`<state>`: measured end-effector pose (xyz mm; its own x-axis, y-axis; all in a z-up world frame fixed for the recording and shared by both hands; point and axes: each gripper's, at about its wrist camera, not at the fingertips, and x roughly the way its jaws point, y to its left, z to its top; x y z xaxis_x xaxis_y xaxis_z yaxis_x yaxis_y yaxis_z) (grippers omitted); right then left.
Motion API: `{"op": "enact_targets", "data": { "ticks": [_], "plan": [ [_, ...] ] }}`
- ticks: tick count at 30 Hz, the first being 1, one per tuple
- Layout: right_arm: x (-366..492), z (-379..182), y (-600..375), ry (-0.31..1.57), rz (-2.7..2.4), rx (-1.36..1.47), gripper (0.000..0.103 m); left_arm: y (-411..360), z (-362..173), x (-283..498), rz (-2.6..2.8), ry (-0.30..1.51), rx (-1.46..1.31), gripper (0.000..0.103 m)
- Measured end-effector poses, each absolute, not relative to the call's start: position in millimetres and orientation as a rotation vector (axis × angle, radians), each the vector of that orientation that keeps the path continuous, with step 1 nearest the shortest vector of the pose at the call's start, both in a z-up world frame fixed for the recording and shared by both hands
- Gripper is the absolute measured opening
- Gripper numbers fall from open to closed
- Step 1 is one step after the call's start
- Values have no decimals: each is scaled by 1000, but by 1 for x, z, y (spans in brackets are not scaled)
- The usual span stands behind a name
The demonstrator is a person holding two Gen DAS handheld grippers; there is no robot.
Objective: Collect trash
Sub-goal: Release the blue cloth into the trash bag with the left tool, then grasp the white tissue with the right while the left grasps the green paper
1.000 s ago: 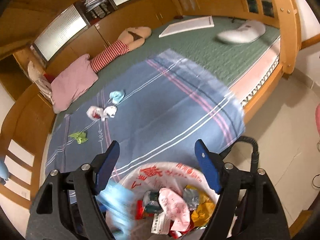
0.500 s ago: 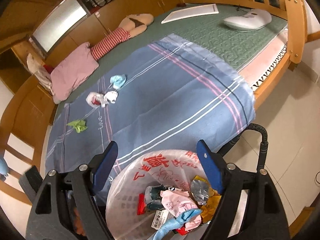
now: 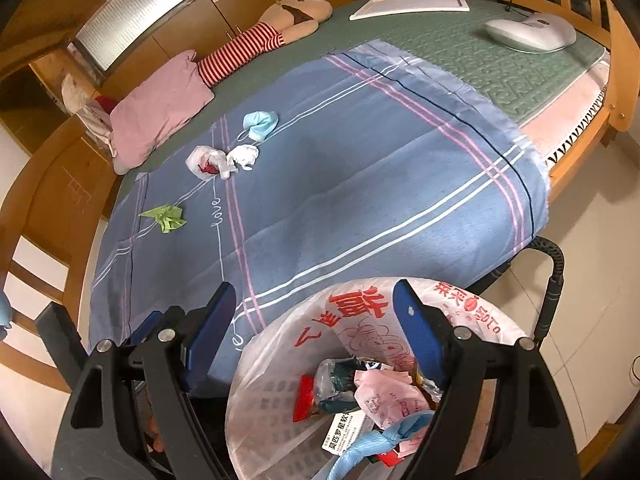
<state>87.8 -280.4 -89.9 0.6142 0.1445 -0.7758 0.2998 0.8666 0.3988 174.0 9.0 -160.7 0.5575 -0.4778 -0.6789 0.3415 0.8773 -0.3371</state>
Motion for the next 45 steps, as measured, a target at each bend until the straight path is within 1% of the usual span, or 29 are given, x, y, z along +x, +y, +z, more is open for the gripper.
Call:
{"op": "enact_targets", "data": {
  "ticks": [18, 22, 26, 29, 32, 35, 39, 43, 45],
  "plan": [
    [89, -101, -283, 944, -83, 547, 79, 4, -164, 176, -455, 859, -150, 92],
    [96, -101, -283, 937, -86, 545, 79, 16, -153, 171, -386, 792, -161, 92],
    [115, -97, -276, 929, -63, 524, 79, 62, -138, 172, -273, 710, -323, 92],
    [137, -98, -265, 930, -37, 492, 79, 97, -135, 197, -154, 723, -443, 92],
    [162, -102, -257, 943, 6, 491, 79, 123, -139, 242, -79, 775, -541, 92],
    [200, -109, -244, 969, 38, 439, 79, 142, -142, 291, 26, 789, -586, 92],
    [256, -116, -227, 973, 71, 375, 79, 144, -153, 348, 45, 813, -582, 92],
    [330, -121, -210, 947, 107, 331, 79, 134, -180, 396, -2, 935, -614, 92],
    [374, -125, -195, 936, 168, 320, 79, 127, -193, 409, 14, 979, -564, 92]
  ]
}}
